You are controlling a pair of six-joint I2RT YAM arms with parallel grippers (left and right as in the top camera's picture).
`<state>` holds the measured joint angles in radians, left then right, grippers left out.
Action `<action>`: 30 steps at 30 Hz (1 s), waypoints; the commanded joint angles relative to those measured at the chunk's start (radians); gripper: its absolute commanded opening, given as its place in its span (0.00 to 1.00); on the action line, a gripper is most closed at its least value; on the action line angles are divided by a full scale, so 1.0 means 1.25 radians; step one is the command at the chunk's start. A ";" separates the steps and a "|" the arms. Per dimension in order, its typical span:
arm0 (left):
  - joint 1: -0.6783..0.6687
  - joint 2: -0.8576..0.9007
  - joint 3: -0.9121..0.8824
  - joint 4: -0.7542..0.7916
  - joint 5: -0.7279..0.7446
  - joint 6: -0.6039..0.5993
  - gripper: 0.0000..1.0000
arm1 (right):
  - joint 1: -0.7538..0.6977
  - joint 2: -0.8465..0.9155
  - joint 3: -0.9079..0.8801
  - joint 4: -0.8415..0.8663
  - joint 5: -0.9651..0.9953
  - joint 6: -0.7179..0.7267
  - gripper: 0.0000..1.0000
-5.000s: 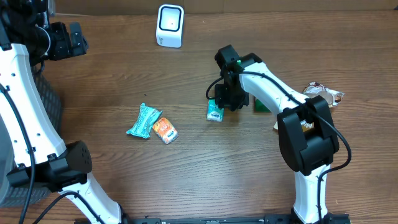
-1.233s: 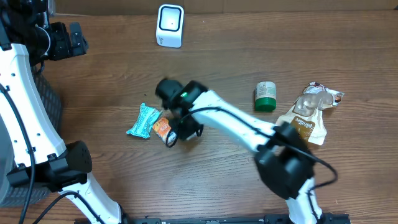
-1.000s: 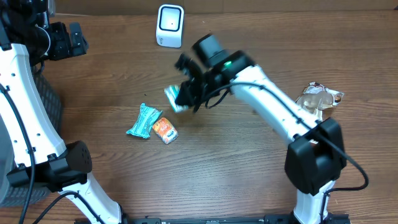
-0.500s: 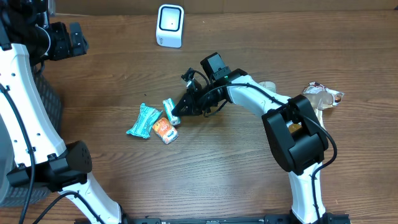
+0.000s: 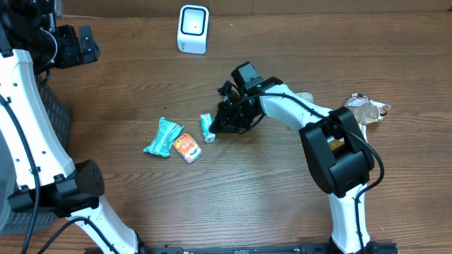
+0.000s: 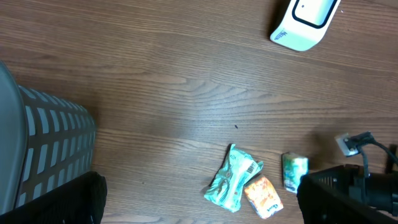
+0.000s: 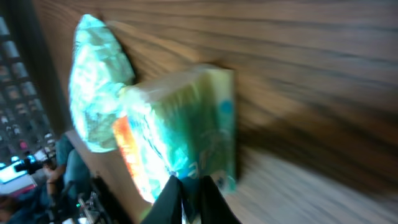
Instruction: Scan the item barcode
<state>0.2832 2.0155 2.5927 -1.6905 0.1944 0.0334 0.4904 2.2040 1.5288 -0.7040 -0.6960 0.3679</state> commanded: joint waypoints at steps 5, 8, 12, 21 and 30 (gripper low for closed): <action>-0.002 -0.010 0.011 0.001 0.001 0.010 0.99 | -0.059 0.006 0.038 -0.106 0.179 -0.024 0.19; -0.002 -0.010 0.011 0.001 0.001 0.010 1.00 | -0.072 -0.012 0.082 -0.173 0.211 -0.060 0.26; -0.002 -0.010 0.011 0.001 0.001 0.010 1.00 | -0.072 -0.028 0.126 -0.248 0.195 -0.070 0.31; -0.002 -0.010 0.011 0.001 0.001 0.010 1.00 | -0.004 -0.027 0.080 -0.194 0.112 -0.021 0.36; -0.002 -0.010 0.011 0.001 0.001 0.010 1.00 | 0.021 -0.027 0.047 -0.112 0.127 0.033 0.36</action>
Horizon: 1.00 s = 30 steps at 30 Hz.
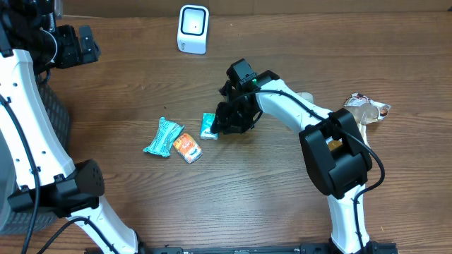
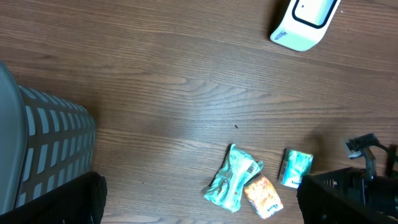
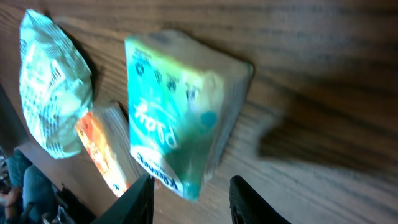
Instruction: Scan the item barcode
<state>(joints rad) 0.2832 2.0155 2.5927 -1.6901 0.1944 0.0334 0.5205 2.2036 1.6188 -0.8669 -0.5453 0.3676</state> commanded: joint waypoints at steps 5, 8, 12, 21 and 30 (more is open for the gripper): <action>-0.002 -0.010 0.011 0.001 0.001 0.010 1.00 | -0.001 -0.027 -0.115 0.132 -0.033 0.084 0.26; -0.002 -0.010 0.011 0.001 0.001 0.010 1.00 | 0.000 -0.027 -0.122 0.147 -0.038 0.084 0.26; -0.002 -0.010 0.011 0.001 0.001 0.010 1.00 | 0.005 -0.027 -0.122 0.153 -0.026 0.083 0.07; -0.002 -0.010 0.011 0.001 0.001 0.010 1.00 | -0.047 -0.081 -0.120 0.163 -0.266 -0.010 0.04; -0.002 -0.010 0.011 0.001 0.001 0.010 1.00 | -0.133 -0.211 -0.120 0.171 -0.624 -0.053 0.04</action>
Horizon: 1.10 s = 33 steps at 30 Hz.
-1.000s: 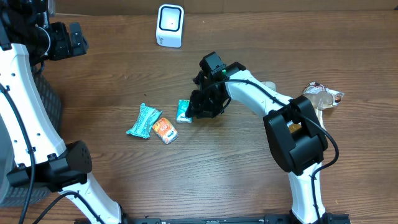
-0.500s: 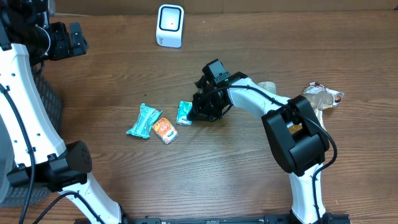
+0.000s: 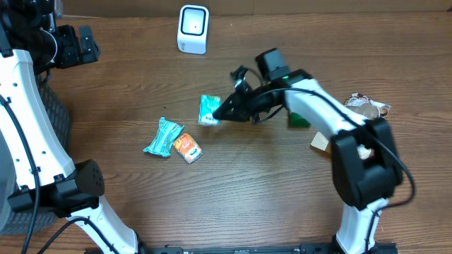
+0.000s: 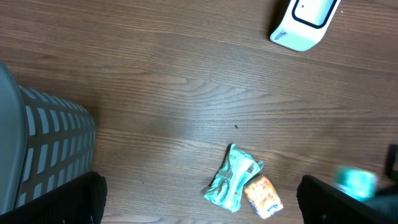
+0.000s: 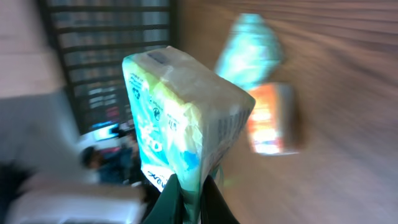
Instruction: Scan the item barcode
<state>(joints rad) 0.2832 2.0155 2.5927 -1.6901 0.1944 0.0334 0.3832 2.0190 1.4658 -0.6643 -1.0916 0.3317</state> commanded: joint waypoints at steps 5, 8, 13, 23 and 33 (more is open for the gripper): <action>-0.002 -0.010 0.011 0.001 0.001 0.010 1.00 | -0.059 -0.068 0.003 0.097 -0.383 0.002 0.04; -0.002 -0.010 0.011 0.001 0.001 0.010 1.00 | -0.072 -0.073 0.005 0.110 -0.383 0.032 0.04; -0.002 -0.010 0.011 0.001 0.001 0.010 1.00 | -0.078 -0.084 0.006 0.109 -0.383 0.037 0.04; -0.002 -0.010 0.011 0.001 0.001 0.010 1.00 | -0.080 -0.199 0.006 0.110 -0.383 0.052 0.04; -0.002 -0.010 0.011 0.001 0.001 0.009 1.00 | -0.050 -0.282 0.006 0.020 -0.019 0.058 0.04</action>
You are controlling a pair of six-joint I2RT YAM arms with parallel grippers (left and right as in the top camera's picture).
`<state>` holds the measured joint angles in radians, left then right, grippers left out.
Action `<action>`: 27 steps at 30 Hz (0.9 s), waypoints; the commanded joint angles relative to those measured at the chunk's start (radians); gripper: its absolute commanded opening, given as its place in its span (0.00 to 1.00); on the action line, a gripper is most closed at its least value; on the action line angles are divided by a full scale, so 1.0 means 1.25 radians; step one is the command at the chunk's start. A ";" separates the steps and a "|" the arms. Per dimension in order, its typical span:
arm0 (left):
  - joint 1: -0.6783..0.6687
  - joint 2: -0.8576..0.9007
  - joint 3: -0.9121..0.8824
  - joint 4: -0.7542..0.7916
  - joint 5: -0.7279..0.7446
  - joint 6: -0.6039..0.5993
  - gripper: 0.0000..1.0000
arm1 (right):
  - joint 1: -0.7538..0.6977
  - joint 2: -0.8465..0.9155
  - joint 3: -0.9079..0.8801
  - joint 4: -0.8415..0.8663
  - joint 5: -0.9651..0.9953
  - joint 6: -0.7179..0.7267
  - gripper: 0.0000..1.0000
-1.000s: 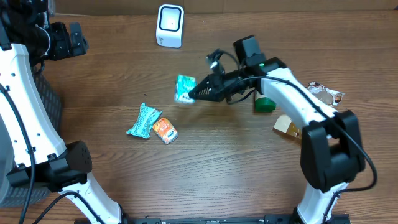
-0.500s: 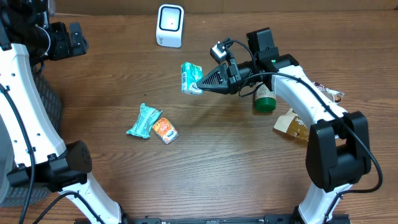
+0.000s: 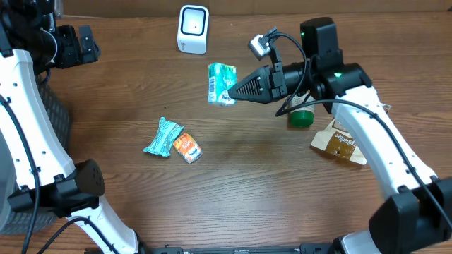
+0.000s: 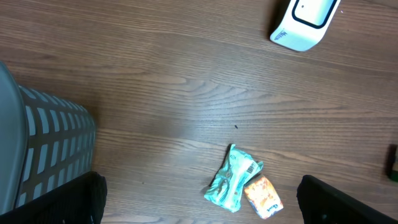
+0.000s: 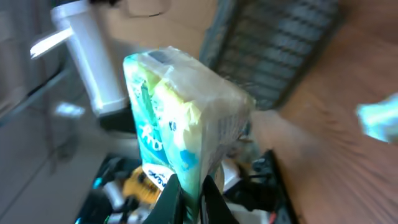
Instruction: Scan the item barcode
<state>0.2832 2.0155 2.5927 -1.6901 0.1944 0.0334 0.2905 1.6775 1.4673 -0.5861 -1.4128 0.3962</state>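
Observation:
My right gripper point(image 3: 234, 89) is shut on a teal tissue pack point(image 3: 221, 83) and holds it in the air over the table's middle back, its fingers pointing left. The same teal tissue pack point(image 5: 186, 118) fills the right wrist view, pinched at its lower edge by the gripper point(image 5: 189, 193). The white barcode scanner point(image 3: 193, 29) stands at the back, up and left of the pack; the scanner point(image 4: 305, 22) also shows in the left wrist view. My left gripper point(image 4: 199, 202) is high at the far left, open, holding nothing.
A teal wrapper point(image 3: 162, 137) and an orange packet point(image 3: 187, 147) lie left of centre. A green cap point(image 3: 300, 118), a brown packet point(image 3: 340, 144) and a crumpled wrapper point(image 3: 367, 107) sit at the right. A grey basket point(image 4: 43, 149) stands at the left edge.
My right gripper has risen and moved toward the back with the tissue pack, which now hangs higher and nearer the scanner. The left arm has stayed where it was.
My right gripper was low at the tissue pack lying on the table beside the orange packet. Then the pack lay flat between the open fingers. Then the gripper was shut on it and held it off the table, and now higher toward the scanner.

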 commanded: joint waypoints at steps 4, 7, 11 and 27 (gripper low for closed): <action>-0.002 -0.010 0.011 0.001 0.001 0.010 1.00 | 0.076 -0.009 0.020 -0.125 0.515 0.006 0.04; -0.002 -0.010 0.011 0.001 0.001 0.010 1.00 | 0.120 0.013 0.140 -0.246 0.758 -0.005 0.04; -0.002 -0.010 0.011 0.001 0.001 0.010 1.00 | 0.159 0.100 0.369 -0.381 0.941 -0.042 0.04; -0.002 -0.010 0.011 0.001 0.001 0.010 1.00 | 0.284 0.564 0.733 0.041 1.603 -0.624 0.04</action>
<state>0.2832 2.0155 2.5927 -1.6905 0.1944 0.0338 0.6476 2.3245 2.3726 -0.6155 0.4175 -0.1158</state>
